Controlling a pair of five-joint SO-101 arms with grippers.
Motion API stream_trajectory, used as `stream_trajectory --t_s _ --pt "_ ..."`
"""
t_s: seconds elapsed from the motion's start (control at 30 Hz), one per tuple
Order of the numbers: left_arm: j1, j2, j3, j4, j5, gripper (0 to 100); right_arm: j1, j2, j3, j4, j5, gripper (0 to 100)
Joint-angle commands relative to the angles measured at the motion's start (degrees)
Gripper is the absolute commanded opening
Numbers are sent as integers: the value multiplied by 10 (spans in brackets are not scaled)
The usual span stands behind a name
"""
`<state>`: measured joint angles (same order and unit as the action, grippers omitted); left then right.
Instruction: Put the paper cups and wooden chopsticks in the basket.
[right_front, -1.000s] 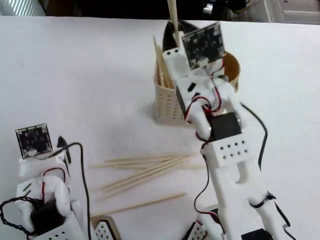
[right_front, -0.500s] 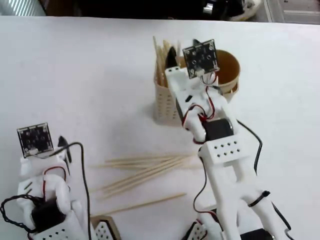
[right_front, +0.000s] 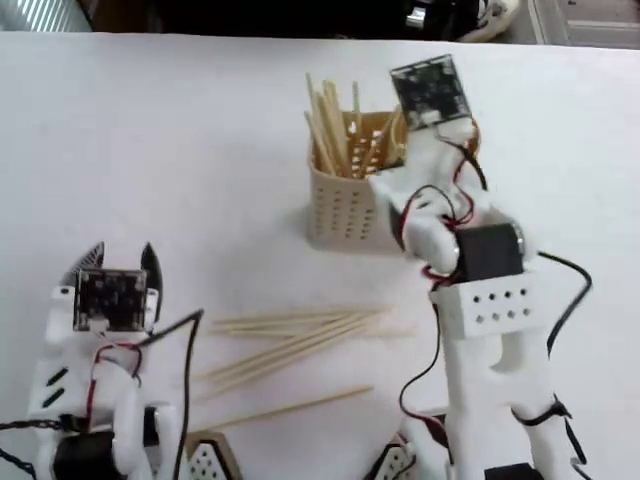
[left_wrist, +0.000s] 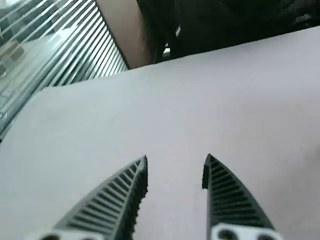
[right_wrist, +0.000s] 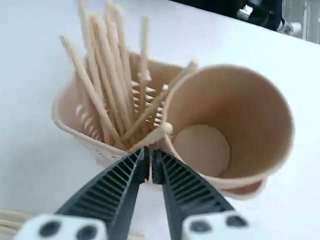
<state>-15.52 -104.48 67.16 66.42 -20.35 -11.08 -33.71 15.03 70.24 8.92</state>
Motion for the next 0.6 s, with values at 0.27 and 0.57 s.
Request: stream_trajectory --t_s 0.27,0.57 --pt "158 410 -321 161 -127 191 175 -21 200 -142 -93 18" --pt "295 579 -340 183 -154 254 209 -26 255 -204 -123 18"
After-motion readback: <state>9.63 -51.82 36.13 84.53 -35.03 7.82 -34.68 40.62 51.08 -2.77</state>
